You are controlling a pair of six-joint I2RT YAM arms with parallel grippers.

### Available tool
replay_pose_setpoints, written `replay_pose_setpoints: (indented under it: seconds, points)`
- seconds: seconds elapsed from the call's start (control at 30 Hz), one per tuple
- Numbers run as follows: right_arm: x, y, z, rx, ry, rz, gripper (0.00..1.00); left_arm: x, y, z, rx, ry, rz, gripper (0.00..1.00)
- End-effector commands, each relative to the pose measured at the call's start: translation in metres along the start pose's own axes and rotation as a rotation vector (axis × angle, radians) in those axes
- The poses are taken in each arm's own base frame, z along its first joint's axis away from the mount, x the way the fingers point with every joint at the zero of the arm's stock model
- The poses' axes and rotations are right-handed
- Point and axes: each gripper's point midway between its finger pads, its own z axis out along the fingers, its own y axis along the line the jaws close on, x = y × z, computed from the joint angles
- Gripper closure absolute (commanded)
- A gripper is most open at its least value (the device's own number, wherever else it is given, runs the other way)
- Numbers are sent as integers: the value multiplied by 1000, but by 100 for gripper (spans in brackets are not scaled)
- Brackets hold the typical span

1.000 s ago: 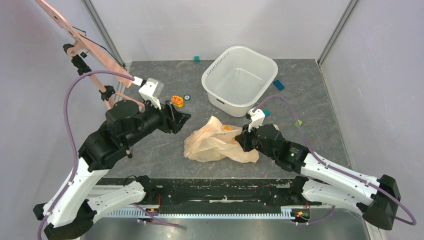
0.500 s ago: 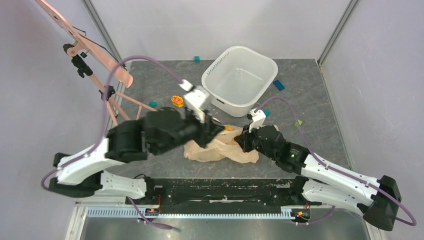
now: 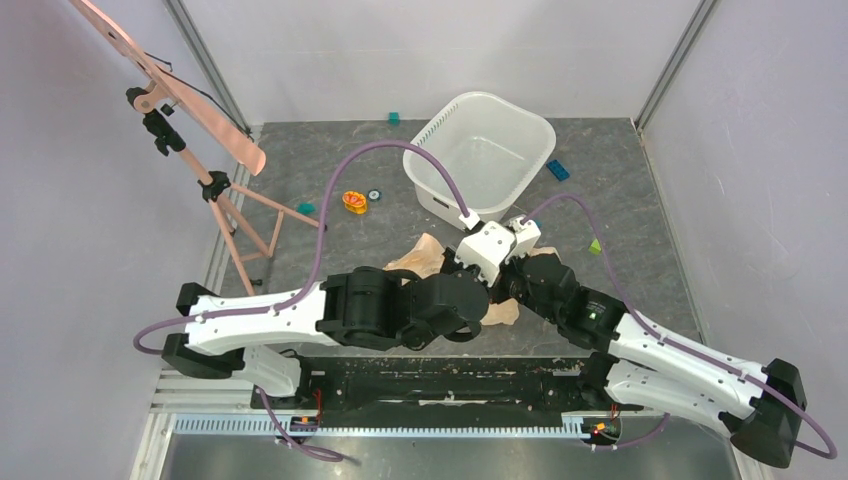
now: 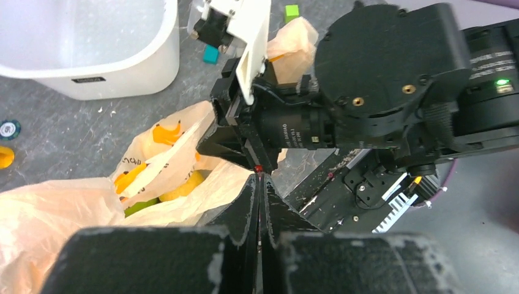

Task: Take the fake fruits out of the plastic bag
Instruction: Adjust the plastic bag at the center of the board.

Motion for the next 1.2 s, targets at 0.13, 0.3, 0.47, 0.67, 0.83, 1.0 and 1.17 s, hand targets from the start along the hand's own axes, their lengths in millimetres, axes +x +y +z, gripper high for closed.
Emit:
replay_pose_setpoints:
  seconds: [0.13, 0.3, 0.47, 0.67, 0.83, 1.0, 1.17]
  points:
    - [-7, 1, 0, -1, -41, 30, 100, 28, 29, 31, -60, 91, -131, 98]
    - [-4, -2, 1, 6, -35, 31, 100, 51, 40, 53, -47, 156, -158, 98]
    - [-1, -2, 2, 7, -31, 35, 100, 70, 45, 72, -63, 191, -148, 98]
    - [5, -4, 3, 7, -23, 44, 100, 84, 55, 89, -91, 208, -114, 98]
    - [7, -5, 3, 10, -19, 41, 100, 100, 72, 101, -145, 237, -87, 98]
    - [12, -9, 6, 27, -10, 45, 100, 108, 96, 111, -215, 240, -79, 98]
    - [17, -15, 9, 56, -9, 50, 100, 123, 114, 117, -265, 271, -69, 98]
